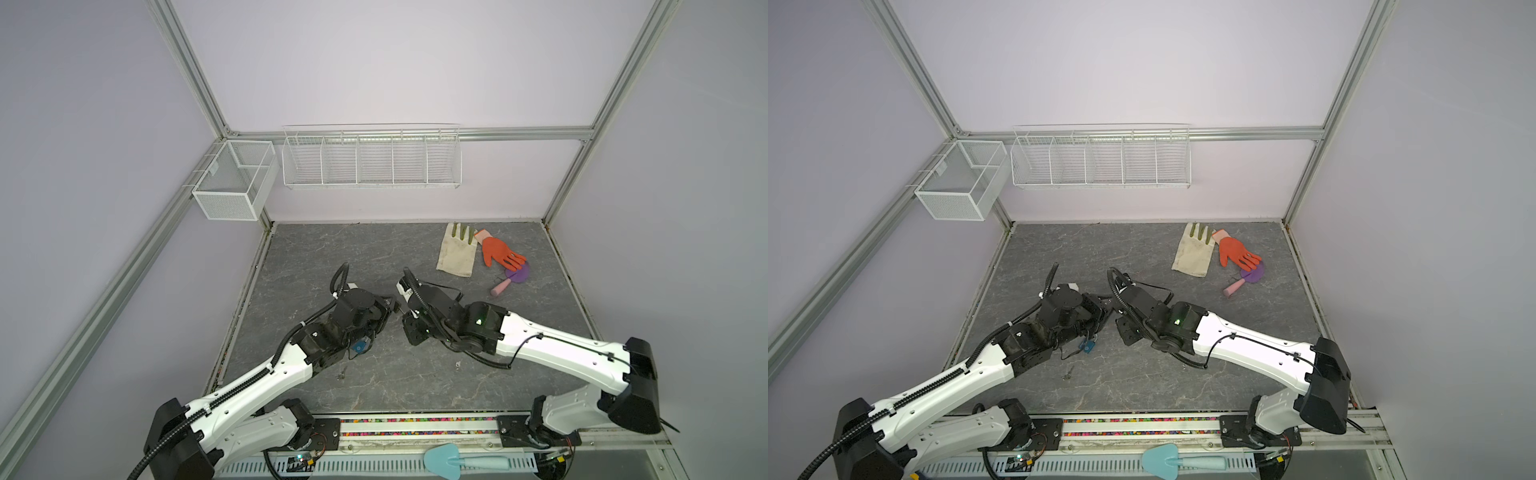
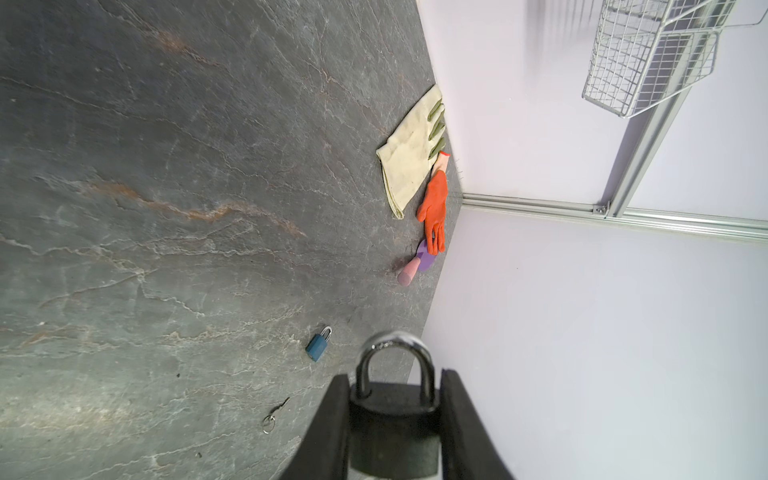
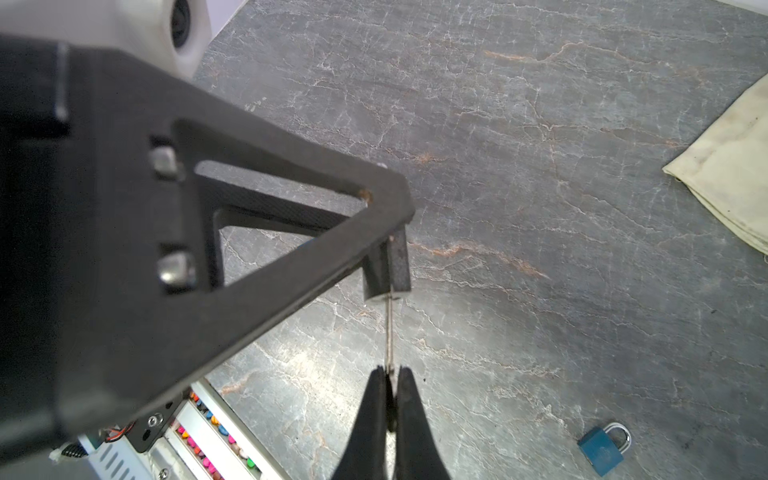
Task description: Unlock with the key
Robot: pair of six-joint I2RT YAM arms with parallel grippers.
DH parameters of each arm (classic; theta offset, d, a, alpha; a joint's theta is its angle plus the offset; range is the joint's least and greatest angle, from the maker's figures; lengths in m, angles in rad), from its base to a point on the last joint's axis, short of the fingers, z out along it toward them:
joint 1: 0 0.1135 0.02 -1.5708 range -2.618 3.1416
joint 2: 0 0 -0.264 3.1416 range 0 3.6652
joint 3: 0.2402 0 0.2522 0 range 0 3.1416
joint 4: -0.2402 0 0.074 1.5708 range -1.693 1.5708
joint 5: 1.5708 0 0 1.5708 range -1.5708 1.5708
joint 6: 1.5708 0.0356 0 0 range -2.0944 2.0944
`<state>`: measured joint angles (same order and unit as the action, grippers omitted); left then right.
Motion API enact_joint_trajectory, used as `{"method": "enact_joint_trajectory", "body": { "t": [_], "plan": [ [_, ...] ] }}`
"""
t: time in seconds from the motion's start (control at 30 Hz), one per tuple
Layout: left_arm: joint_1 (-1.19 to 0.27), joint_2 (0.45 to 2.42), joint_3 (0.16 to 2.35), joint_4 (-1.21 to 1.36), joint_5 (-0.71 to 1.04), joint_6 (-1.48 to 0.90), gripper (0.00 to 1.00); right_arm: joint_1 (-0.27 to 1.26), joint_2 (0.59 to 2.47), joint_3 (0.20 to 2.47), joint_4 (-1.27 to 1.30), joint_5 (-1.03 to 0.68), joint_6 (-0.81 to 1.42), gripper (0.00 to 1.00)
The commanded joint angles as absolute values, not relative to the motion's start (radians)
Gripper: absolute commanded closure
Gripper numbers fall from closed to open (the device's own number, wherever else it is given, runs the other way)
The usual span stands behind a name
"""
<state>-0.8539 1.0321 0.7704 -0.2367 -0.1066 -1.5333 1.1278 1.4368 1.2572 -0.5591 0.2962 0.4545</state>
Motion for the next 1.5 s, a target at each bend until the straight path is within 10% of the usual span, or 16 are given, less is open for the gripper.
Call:
{"method": "enact_joint_trajectory", "body": {
  "t": [0.0, 1.47],
  "plan": [
    [-0.85, 1.035, 0.803, -0.229, -0.074, -1.547, 1.0, 1.137, 1.426, 1.281, -0.528, 0.264, 0.464, 0.94],
    [-0.915, 1.004, 0.797, -0.3, -0.184, -1.509, 1.0, 1.112, 1.445, 1.314, -0.431, 0.189, 0.593, 0.93]
  ]
}}
